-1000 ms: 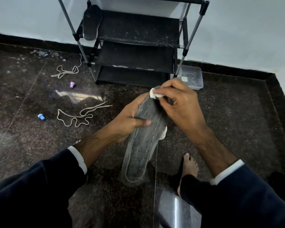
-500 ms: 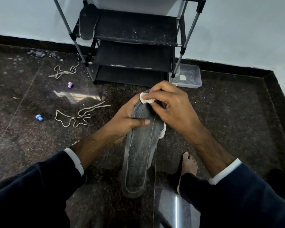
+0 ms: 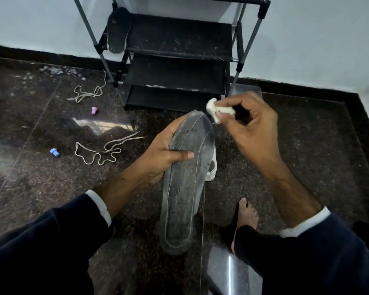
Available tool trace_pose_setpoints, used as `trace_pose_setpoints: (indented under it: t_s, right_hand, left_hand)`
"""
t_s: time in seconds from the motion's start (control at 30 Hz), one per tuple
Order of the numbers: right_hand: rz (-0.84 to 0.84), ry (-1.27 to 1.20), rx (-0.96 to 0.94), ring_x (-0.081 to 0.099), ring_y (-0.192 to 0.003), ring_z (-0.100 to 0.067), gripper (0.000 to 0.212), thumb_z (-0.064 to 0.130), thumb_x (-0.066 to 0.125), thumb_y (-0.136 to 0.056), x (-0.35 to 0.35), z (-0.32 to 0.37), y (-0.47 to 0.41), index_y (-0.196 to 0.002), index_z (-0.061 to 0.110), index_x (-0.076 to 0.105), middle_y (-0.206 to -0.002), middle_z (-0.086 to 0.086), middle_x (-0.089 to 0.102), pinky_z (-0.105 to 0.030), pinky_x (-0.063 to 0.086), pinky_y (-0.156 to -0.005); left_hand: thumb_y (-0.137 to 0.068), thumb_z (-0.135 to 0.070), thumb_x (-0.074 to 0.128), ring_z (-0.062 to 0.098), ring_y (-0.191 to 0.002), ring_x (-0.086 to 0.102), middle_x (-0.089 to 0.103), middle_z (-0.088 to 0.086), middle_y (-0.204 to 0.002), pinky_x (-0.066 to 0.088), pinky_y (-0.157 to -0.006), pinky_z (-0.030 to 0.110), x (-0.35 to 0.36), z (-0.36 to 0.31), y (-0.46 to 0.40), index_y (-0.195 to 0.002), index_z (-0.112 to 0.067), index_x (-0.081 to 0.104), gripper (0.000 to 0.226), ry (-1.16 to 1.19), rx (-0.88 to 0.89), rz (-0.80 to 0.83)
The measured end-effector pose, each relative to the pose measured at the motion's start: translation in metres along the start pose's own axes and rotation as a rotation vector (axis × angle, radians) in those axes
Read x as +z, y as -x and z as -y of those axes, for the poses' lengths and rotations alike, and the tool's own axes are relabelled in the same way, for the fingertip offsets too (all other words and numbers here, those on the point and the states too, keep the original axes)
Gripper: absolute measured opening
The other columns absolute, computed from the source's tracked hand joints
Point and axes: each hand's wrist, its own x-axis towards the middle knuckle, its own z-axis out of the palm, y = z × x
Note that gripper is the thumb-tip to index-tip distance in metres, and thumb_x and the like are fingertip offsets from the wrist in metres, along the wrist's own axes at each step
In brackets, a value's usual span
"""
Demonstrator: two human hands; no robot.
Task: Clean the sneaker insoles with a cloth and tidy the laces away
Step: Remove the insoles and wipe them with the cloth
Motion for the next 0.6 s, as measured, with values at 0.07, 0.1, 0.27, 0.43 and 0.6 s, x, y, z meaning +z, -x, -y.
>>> trace_pose_setpoints:
  t_s: [0.07,0.1,0.27,0.43,0.6]
  right_hand:
    - [0.164,-0.001,-0.093,0.062,-0.092,-0.005,0.018,0.003,0.076,-0.085,0.011,0.007,0.006,-0.103,0.007,0.076,-0.099,-0.003,0.068,-0.021,0.05,-0.082]
    - [0.228,0.031,-0.149,0.062,-0.091,-0.008,0.018,0.001,0.076,-0.086,0.017,0.007,0.009,-0.104,0.006,0.076,-0.099,-0.006,0.067,-0.02,0.05,-0.081]
    - [0.189,0.165,-0.252,0.062,-0.085,-0.014,0.018,-0.001,0.075,-0.085,0.027,-0.001,0.011,-0.103,0.005,0.077,-0.095,-0.009,0.064,-0.022,0.052,-0.076]
    - [0.116,0.194,-0.237,0.063,-0.085,-0.012,0.016,0.002,0.076,-0.086,0.029,0.0,0.012,-0.102,0.005,0.078,-0.096,-0.008,0.066,-0.019,0.053,-0.076]
    - [0.023,0.284,-0.159,0.063,-0.082,-0.013,0.018,0.0,0.076,-0.084,0.018,-0.015,0.004,-0.102,0.003,0.077,-0.096,-0.01,0.066,-0.027,0.056,-0.072]
  left_hand:
    - [-0.078,0.021,0.065,0.021,-0.124,0.06,0.057,0.012,-0.14,0.053,-0.093,0.031,0.003,0.001,0.0,-0.153,-0.014,0.035,0.088,0.004,0.013,0.019]
    - [-0.079,0.024,0.063,0.023,-0.126,0.059,0.055,0.014,-0.143,0.053,-0.094,0.031,0.005,0.001,0.0,-0.154,-0.012,0.034,0.088,0.006,0.024,0.033]
    - [-0.079,0.028,0.058,0.023,-0.126,0.058,0.052,0.017,-0.145,0.053,-0.097,0.033,0.006,-0.002,-0.002,-0.152,-0.008,0.035,0.085,0.014,0.054,0.037]
    - [-0.077,0.026,0.062,0.025,-0.123,0.059,0.053,0.02,-0.141,0.054,-0.095,0.036,0.003,-0.005,-0.002,-0.151,-0.008,0.037,0.085,0.028,0.054,0.048]
    - [-0.071,0.017,0.067,0.023,-0.126,0.057,0.048,0.018,-0.148,0.052,-0.096,0.035,-0.002,-0.005,0.0,-0.149,-0.011,0.041,0.087,0.005,0.045,0.016]
